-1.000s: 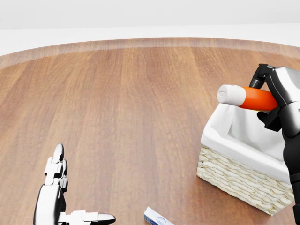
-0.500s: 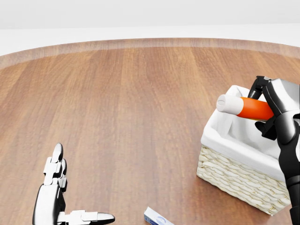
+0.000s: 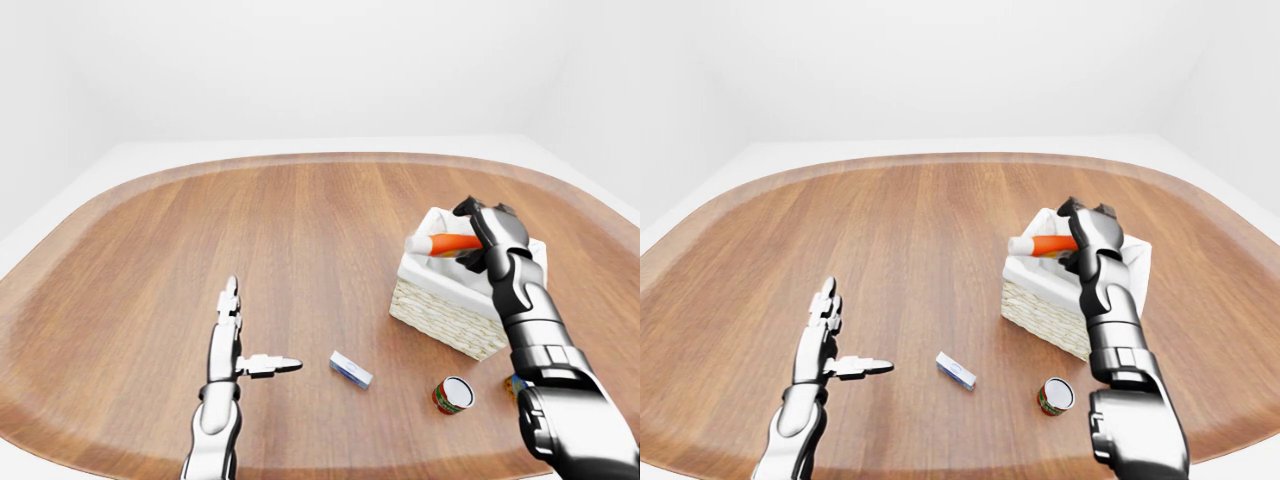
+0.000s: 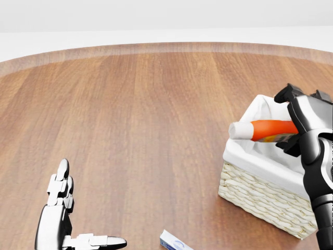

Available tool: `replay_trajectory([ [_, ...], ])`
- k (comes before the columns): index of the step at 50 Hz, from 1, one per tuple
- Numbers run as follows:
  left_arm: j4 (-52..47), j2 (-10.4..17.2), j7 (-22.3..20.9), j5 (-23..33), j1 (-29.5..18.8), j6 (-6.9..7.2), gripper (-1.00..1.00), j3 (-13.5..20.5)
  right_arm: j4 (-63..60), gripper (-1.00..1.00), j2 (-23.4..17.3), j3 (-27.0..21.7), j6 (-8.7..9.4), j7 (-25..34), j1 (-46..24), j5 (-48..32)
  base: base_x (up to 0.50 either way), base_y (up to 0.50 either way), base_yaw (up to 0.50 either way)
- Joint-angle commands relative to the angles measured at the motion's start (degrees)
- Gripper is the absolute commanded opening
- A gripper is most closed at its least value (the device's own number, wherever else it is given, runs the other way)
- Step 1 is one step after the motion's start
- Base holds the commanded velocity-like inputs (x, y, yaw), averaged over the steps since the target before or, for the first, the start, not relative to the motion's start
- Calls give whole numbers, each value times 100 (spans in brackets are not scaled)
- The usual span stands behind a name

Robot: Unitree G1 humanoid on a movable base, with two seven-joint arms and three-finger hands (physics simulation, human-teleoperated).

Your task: Pick up the ketchup, and put it in the basket.

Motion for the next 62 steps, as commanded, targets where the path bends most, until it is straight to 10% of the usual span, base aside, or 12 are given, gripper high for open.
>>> replay_trajectory([
  [1, -31, 0, -23, -13, 2, 0, 100, 10, 338, 100, 13, 52, 0, -307, -111, 94, 0, 0, 0],
  [28, -24, 0, -27, -6, -3, 0, 100, 13, -614, 100, 32, -26, 0, 39, 120, -89, 0, 0, 0],
  [62, -109, -5, -27, 13, 69, 0, 100, -19, -5605, 100, 15, -792, 0, 2641, 746, -947, 0, 0, 0],
])
